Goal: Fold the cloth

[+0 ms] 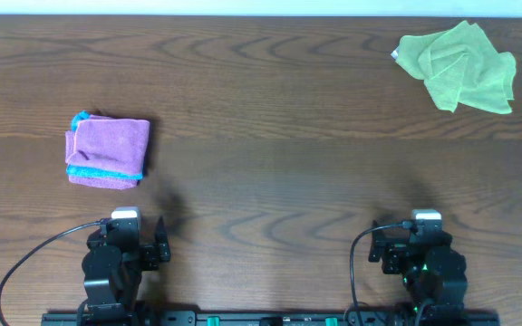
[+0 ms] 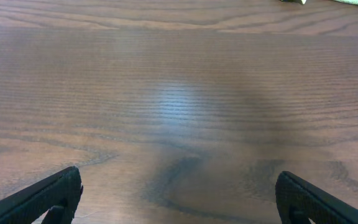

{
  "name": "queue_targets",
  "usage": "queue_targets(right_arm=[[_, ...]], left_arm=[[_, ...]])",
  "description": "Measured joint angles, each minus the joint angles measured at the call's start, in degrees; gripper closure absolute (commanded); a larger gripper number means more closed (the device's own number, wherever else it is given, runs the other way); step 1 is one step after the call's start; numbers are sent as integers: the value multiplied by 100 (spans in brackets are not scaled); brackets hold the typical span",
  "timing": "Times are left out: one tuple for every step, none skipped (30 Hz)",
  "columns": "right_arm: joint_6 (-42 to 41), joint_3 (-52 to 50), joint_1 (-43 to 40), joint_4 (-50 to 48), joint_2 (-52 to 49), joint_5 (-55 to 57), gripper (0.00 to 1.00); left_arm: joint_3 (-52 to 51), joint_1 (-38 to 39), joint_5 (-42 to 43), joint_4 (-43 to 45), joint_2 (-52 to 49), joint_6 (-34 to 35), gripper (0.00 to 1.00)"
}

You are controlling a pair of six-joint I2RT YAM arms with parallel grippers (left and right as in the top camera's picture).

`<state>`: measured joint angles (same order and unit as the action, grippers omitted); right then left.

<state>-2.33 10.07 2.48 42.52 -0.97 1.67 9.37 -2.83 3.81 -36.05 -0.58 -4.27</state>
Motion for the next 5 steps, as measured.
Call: queue_targets(right_arm=[[2,0,0,0,0,0,1],[2,0,0,0,0,0,1],[0,0,0,0,0,0,1],[2,0,0,0,0,0,1],[0,0,0,0,0,0,1]], left_arm=[[0,0,0,0,0,0,5],[0,0,0,0,0,0,5],[0,0,0,0,0,0,5],[0,0,0,0,0,0,5],[0,0,0,0,0,0,5]])
